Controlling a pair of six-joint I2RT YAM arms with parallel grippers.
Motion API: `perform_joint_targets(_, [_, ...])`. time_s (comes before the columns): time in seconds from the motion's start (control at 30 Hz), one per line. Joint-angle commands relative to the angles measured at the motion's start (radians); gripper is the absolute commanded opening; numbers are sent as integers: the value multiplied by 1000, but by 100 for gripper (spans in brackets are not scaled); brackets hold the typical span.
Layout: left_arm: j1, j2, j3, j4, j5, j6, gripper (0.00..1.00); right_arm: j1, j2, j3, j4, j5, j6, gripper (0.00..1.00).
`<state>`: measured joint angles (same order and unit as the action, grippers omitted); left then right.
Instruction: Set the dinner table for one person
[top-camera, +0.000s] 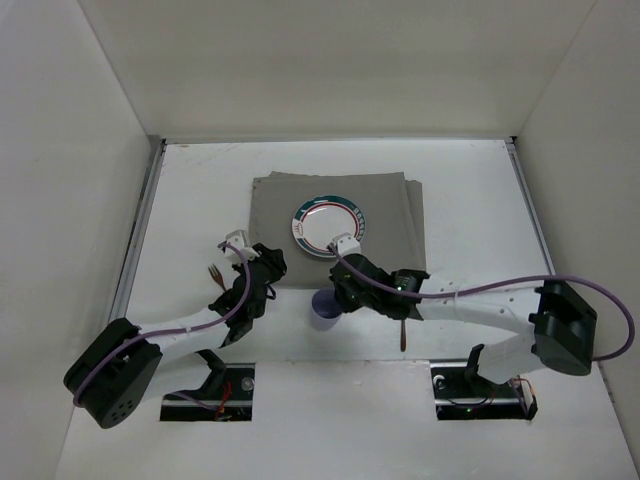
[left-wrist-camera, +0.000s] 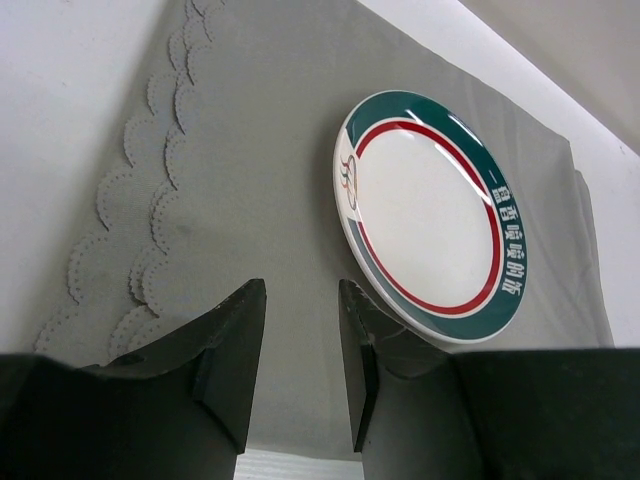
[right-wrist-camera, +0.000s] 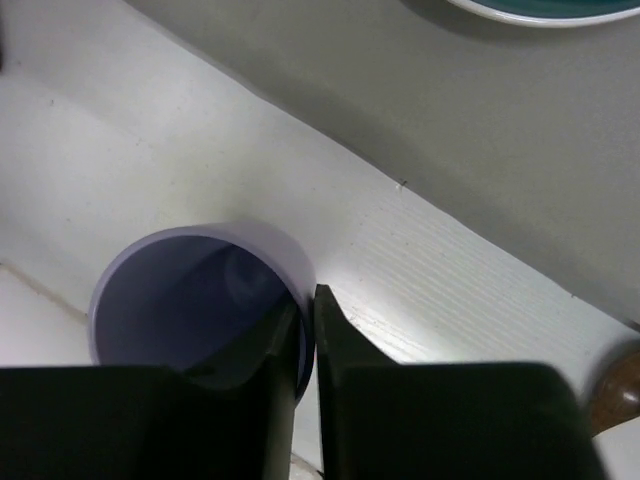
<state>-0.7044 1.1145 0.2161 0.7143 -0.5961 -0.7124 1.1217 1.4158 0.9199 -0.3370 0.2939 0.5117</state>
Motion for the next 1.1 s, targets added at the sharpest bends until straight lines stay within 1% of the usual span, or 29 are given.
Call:
perform_joint_targets(0.0, [9, -9, 2, 37, -5, -9, 33, -32, -69, 71, 59, 7, -2, 10])
perform_joint_targets(0.1, [3, -13, 3, 33, 1, -16, 34, -110, -168, 62, 108, -12, -4, 9])
perform_joint_targets(0.17, [3, -7, 5, 37, 4, -18, 35, -214, -228, 50, 139, -59, 2, 9])
perform_joint_targets(0.23, [3, 4, 8, 36, 9, -21, 35, -347, -244, 53, 171, -88, 27, 9])
perform_joint_targets(0.33, [1, -2, 6, 33, 25, -30, 37, -518, -187, 89, 216, -76, 34, 9])
perform_joint_targets(0.43, [1, 10, 5, 40, 25, -30, 37, -640, -74, 166, 219, -68, 33, 9])
perform_joint_targets(0.5, [0, 7, 5, 37, 27, -30, 37, -700, 20, 235, 214, -58, 15, 8])
perform_joint_targets(0.6, [-4, -2, 0, 40, 19, -30, 38, -759, 136, 333, 178, -32, -9, 8])
perform_joint_targets(0.7, [3, 13, 3, 40, 27, -32, 38, -790, 215, 407, 130, -4, -18, 8])
perform_joint_targets(1.07, [-4, 33, 14, 42, 27, -30, 39, -802, 397, 559, 44, 21, -45, 8])
